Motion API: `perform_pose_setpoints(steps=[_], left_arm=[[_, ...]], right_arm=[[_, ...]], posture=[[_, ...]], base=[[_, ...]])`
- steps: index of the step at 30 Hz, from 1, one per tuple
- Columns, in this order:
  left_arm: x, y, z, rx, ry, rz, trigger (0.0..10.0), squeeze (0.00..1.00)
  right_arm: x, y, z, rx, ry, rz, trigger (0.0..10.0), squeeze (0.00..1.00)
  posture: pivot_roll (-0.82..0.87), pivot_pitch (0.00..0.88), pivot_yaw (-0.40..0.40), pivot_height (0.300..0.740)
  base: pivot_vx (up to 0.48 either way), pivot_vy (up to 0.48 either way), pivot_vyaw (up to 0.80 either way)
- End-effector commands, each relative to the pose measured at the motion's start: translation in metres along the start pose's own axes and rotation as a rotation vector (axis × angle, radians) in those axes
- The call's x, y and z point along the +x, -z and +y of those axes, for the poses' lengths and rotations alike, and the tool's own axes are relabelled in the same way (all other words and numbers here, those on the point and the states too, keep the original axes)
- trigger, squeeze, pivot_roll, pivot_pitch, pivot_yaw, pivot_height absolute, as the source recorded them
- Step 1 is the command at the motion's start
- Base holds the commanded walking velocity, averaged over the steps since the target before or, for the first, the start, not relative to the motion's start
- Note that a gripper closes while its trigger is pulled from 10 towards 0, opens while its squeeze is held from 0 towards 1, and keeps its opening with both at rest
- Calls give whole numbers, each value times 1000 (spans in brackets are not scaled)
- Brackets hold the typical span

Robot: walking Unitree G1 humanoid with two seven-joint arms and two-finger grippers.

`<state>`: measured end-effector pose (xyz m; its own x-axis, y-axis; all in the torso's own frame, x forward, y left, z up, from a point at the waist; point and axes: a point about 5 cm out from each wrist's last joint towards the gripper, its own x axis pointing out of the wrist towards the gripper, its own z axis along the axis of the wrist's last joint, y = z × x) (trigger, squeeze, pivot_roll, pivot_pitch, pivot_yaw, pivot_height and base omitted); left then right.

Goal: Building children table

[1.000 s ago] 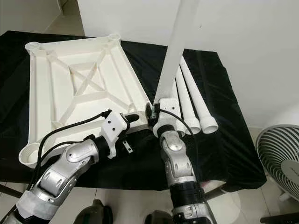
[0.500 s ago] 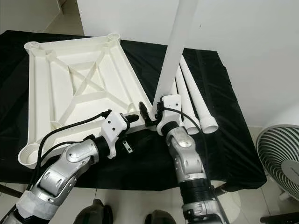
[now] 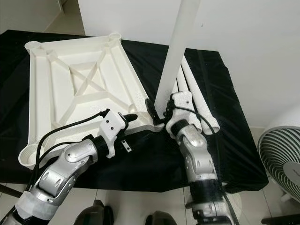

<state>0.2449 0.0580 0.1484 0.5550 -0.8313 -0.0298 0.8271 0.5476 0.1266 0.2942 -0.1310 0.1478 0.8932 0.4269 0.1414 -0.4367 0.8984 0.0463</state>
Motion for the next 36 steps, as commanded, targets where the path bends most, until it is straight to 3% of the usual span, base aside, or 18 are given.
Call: perform_pose_setpoints(steps=[1,3,5,12,13,14,15,26,27,33,36], left_arm=[[-2,1,0,-8,21,14,10000,0],[-2,1,0,-7,21,15,10000,0],[-2,1,1,-6,26,18,10000,0],[-2,2,1,-7,37,21,10000,0],[-1,2,1,-6,40,21,10000,0],[-1,2,1,-5,42,21,10000,0],[0,1,1,-4,44,21,10000,0],[-2,-2,15,24,-8,17,10000,0],[-3,-3,19,34,-20,17,10000,0],[-3,-8,31,60,-62,12,10000,0],[-1,-10,35,79,-90,8,10000,0]], right_arm=[[-9,-7,5,20,-18,-53,10000,0],[-10,-7,6,25,-22,-61,10000,0],[-28,-8,11,18,-22,-77,10000,0],[-45,-2,7,22,15,-36,10000,0],[-48,0,5,18,22,-28,5569,0],[-50,0,4,15,27,-23,5569,0],[-53,1,4,17,23,-23,0,0],[-54,9,5,23,3,6,0,0],[-51,12,4,26,7,21,10000,0],[-38,14,2,26,14,32,10000,0],[-23,11,-1,13,26,17,10000,0]], posture=[[-38,39,-29,740],[-38,39,-29,740],[-45,43,-22,740],[-64,51,-12,740],[-68,52,-9,740],[-68,52,-9,740],[-70,52,-8,740],[-59,49,-14,740],[-52,47,-16,740],[-44,45,-17,740],[-38,42,-17,740]], base=[[0,0,0],[0,0,0],[0,0,0],[0,0,0],[0,0,0],[0,0,0],[0,0,0],[0,0,0],[0,0,0],[0,0,0],[0,0,0]])
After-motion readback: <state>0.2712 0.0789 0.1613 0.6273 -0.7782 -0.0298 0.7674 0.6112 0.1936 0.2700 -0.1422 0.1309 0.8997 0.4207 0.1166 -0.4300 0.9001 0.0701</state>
